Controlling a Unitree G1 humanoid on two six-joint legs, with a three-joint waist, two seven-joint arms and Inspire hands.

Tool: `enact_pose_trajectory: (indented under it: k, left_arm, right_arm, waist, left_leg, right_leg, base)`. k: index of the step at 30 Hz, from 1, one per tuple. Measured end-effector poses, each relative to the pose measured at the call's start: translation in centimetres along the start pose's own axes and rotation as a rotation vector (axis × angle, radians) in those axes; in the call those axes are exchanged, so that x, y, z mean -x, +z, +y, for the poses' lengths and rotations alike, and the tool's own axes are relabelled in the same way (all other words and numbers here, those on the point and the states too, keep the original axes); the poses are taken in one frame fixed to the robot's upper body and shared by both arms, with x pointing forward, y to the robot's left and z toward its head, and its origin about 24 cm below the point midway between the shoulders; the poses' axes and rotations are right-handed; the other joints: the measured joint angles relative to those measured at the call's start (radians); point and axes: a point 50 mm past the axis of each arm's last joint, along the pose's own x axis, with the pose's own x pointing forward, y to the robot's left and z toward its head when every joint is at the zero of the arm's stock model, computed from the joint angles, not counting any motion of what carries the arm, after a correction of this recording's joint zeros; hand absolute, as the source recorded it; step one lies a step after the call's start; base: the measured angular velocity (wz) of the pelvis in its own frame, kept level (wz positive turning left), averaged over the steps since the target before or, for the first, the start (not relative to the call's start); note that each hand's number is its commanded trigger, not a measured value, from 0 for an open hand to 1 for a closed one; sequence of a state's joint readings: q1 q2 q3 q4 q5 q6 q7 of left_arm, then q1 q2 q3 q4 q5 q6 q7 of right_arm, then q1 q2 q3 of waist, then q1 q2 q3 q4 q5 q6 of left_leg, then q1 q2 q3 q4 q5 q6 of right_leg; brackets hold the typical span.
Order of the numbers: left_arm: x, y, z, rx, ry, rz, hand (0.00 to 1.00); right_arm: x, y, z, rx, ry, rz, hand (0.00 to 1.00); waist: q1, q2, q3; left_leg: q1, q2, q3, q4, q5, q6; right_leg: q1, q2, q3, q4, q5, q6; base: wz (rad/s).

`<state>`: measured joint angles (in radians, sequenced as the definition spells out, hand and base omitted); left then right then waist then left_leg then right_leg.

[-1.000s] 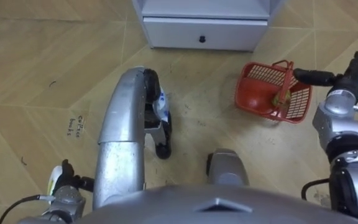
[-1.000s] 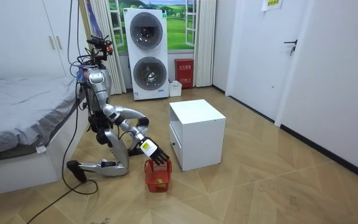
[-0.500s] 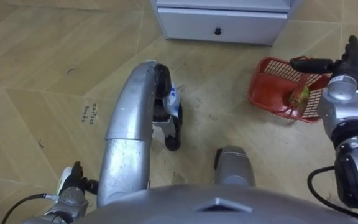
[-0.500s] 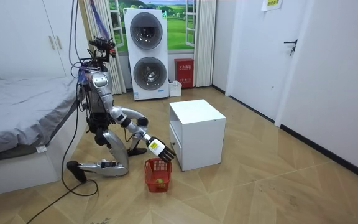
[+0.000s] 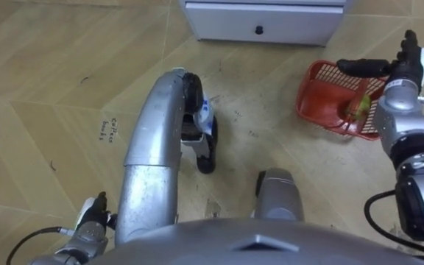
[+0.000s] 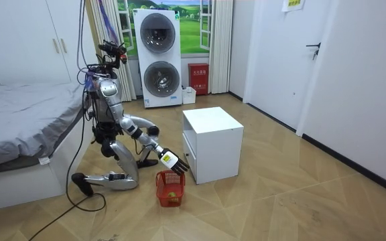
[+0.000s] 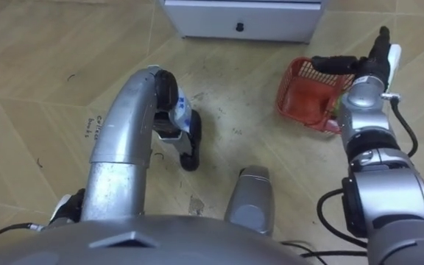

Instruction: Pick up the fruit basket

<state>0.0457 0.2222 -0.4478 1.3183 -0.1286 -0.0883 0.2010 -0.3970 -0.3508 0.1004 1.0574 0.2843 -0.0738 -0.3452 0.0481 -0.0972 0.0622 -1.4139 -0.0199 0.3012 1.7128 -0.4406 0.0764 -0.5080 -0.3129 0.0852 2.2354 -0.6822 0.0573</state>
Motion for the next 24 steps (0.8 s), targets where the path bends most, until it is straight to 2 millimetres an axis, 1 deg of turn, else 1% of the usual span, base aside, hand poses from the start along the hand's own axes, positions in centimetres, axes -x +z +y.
enact_pose_trajectory:
  k: [3, 6, 9, 12, 15, 20, 24]
  left_arm:
    - [-0.1, 0.7, 0.2, 0.034, 0.004, -0.016, 0.0]
    - [-0.1, 0.7, 0.1, 0.054, 0.0, -0.011, 0.0]
    - [-0.1, 0.8, 0.0, 0.052, -0.014, -0.012, 0.0]
    - [-0.2, 0.9, 0.0, 0.053, -0.019, -0.018, 0.0]
    - [-0.2, 1.0, -0.1, 0.052, -0.036, -0.018, 0.0]
    - [-0.2, 1.1, 0.0, 0.052, -0.035, -0.022, 0.0]
    - [-0.3, 1.4, 0.1, 0.053, -0.033, -0.029, 0.0]
  right_arm:
    - [0.0, -1.4, -0.2, 0.001, 0.007, 0.064, 0.0]
    - [0.1, -2.4, -0.4, -0.02, 0.009, 0.115, 0.0]
    - [0.1, -2.6, -0.7, -0.057, 0.0, 0.136, 0.0]
    - [0.0, -2.7, -1.1, -0.069, 0.0, 0.145, 0.0]
    - [0.1, -3.2, -1.2, -0.063, 0.007, 0.162, 0.0]
    - [0.1, -3.2, -1.1, -0.064, 0.014, 0.162, 0.0]
    - [0.1, -3.2, -1.1, -0.064, 0.016, 0.162, 0.0]
  waist:
    - [0.016, 0.005, -0.0003]
    - [0.023, 0.006, -0.0002]
    - [0.022, 0.009, -0.0016]
    - [0.023, 0.012, -0.0024]
    - [0.027, 0.012, -0.0024]
    - [0.032, 0.013, -0.0024]
    - [0.033, 0.014, -0.0028]
  left_leg:
    - [0.0, 0.001, 0.002, -0.006, 0.004, -0.004]
    - [0.0, 0.006, 0.006, -0.013, 0.008, -0.012]
    - [0.0, 0.005, 0.006, -0.02, 0.015, -0.024]
    - [0.0, 0.003, 0.004, -0.028, 0.023, -0.03]
    - [0.0, 0.002, 0.001, -0.031, 0.026, -0.035]
    - [-0.003, 0.0, 0.001, -0.035, 0.028, -0.038]
    - [-0.007, -0.007, -0.003, -0.037, 0.031, -0.042]
  right_leg:
    - [-0.005, -0.001, 0.001, 0.001, 0.0, 0.001]
    - [-0.018, -0.001, 0.007, 0.006, -0.001, 0.003]
    - [-0.024, 0.0, 0.01, 0.012, -0.002, 0.004]
    - [-0.027, 0.001, 0.006, 0.015, -0.003, 0.005]
    - [-0.028, 0.003, 0.003, 0.015, -0.003, 0.005]
    - [-0.031, 0.003, 0.001, 0.015, -0.003, 0.005]
    - [-0.031, 0.001, -0.003, 0.015, -0.003, 0.005]
  base:
    - [0.0]
    - [-0.01]
    - [0.0]
    - [0.03]
    - [0.02]
    - [0.0]
    - [0.04]
